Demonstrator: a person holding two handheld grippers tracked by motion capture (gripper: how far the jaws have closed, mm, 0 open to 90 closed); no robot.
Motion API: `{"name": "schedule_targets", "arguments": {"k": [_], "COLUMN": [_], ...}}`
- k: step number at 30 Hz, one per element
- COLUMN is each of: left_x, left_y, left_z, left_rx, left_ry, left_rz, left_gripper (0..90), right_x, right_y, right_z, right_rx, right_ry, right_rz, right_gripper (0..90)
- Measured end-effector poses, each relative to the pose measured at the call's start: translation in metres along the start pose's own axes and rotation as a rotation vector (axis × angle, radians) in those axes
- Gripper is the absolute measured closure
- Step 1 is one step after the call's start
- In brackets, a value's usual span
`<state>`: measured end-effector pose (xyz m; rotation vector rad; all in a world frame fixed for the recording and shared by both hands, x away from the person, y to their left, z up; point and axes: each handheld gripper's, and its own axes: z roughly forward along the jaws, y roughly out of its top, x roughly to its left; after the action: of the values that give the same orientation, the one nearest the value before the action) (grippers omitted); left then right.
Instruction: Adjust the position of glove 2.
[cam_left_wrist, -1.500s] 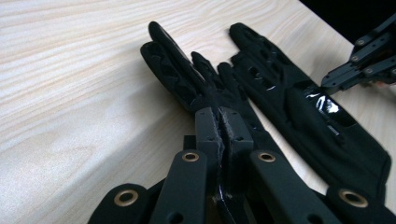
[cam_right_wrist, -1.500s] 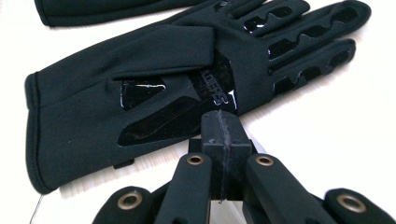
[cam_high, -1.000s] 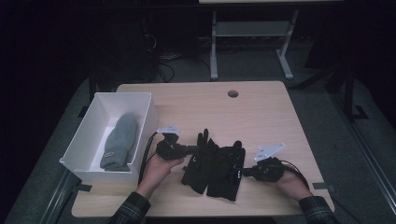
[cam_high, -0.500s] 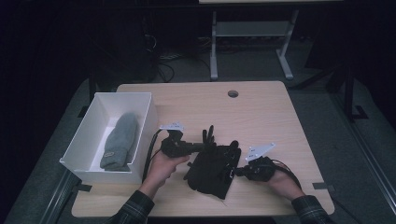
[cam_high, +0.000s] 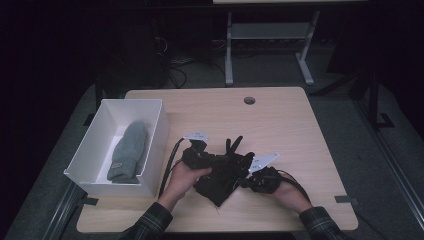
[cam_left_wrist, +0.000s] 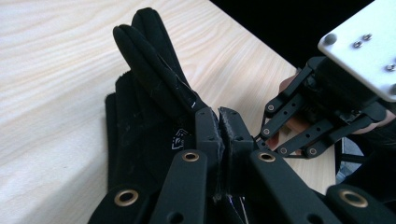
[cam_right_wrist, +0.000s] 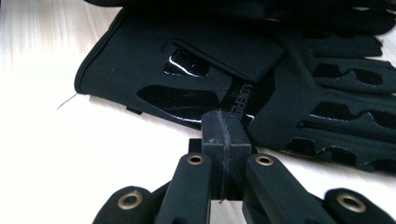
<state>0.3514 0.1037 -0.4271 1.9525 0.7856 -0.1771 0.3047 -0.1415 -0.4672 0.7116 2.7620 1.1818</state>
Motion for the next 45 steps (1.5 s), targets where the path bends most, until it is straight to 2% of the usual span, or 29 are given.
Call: {"name": "schedule_targets", "arguments": {"k": [2, 3, 5, 8, 12, 15, 16, 18, 20, 22, 23, 26, 27, 28, 31, 34, 36, 39, 41, 45], "left_x": [-0.001, -0.003, -0.004, -0.005, -0.008, -0.01, -0.01, -0.011, -0.013, -0.013, -0.014, -0.015, -0.015, -0.017, -0.025, -0.035, -0.039, -0.041, -0.04, -0.038], "left_y": [-0.001, -0.002, -0.005, -0.009, -0.013, -0.013, -0.012, -0.01, -0.008, -0.007, -0.007, -0.011, -0.012, -0.015, -0.023, -0.031, -0.037, -0.046, -0.048, -0.051], "left_z": [0.005, 0.007, 0.01, 0.015, 0.023, 0.025, 0.025, 0.023, 0.018, 0.012, 0.007, -0.002, -0.003, -0.005, -0.005, 0.002, 0.009, 0.021, 0.022, 0.017], "left_rx": [0.011, 0.028, 0.04, 0.067, 0.082, 0.078, 0.071, 0.048, 0.036, 0.041, 0.043, 0.056, 0.061, 0.064, 0.097, 0.128, 0.16, 0.236, 0.248, 0.274], "left_ry": [0.005, 0.014, 0.02, 0.027, 0.027, 0.025, 0.018, 0.016, 0.019, 0.028, 0.049, 0.069, 0.07, 0.068, 0.054, 0.033, 0.026, 0.042, 0.052, 0.095], "left_rz": [0.006, 0.007, 0.014, 0.02, 0.03, 0.029, 0.027, 0.029, 0.031, 0.052, 0.061, 0.071, 0.074, 0.074, 0.096, 0.105, 0.113, 0.13, 0.135, 0.152], "left_gripper": [87.4, 87.3, 87.3, 87.2, 84.3, 80.4, 78.1, 72.1, 72.1, 82.4, 87.5, 89.7, 89.7, 89.7, 89.7, 89.6, 89.6, 89.6, 89.6, 89.6], "right_x": [0.001, 0.002, 0.003, 0.002, 0.003, 0.002, 0.0, 0.0, -0.003, -0.008, -0.01, -0.016, -0.019, -0.02, -0.027, -0.034, -0.037, -0.044, -0.048, -0.051], "right_y": [0.003, 0.004, 0.006, 0.005, 0.005, 0.004, 0.004, 0.003, 0.001, -0.002, -0.003, -0.009, -0.012, -0.013, -0.02, -0.027, -0.03, -0.036, -0.039, -0.04], "right_z": [0.003, 0.004, 0.007, 0.008, 0.006, 0.005, 0.005, 0.002, -0.003, -0.008, -0.012, -0.022, -0.026, -0.028, -0.036, -0.041, -0.042, -0.042, -0.042, -0.041], "right_rx": [0.003, -0.001, 0.002, 0.01, 0.0, 0.001, 0.004, -0.009, -0.021, -0.03, -0.035, -0.05, -0.054, -0.058, -0.072, -0.08, -0.08, -0.076, -0.069, -0.061], "right_ry": [-0.006, 0.001, 0.001, -0.007, -0.005, -0.008, -0.016, -0.015, -0.021, -0.031, -0.036, -0.06, -0.077, -0.078, -0.128, -0.21, -0.248, -0.295, -0.316, -0.333], "right_rz": [-0.014, -0.001, -0.005, -0.029, -0.009, -0.006, -0.023, -0.003, 0.0, 0.014, 0.023, 0.036, 0.032, 0.053, 0.083, 0.101, 0.107, 0.133, 0.149, 0.16], "right_gripper": [90.0, 90.0, 90.0, 90.0, 90.0, 90.0, 90.0, 90.0, 90.0, 90.0, 90.0, 88.6, 86.2, 82.8, 66.8, 47.9, 41.7, 33.3, 29.3, 27.3]}}
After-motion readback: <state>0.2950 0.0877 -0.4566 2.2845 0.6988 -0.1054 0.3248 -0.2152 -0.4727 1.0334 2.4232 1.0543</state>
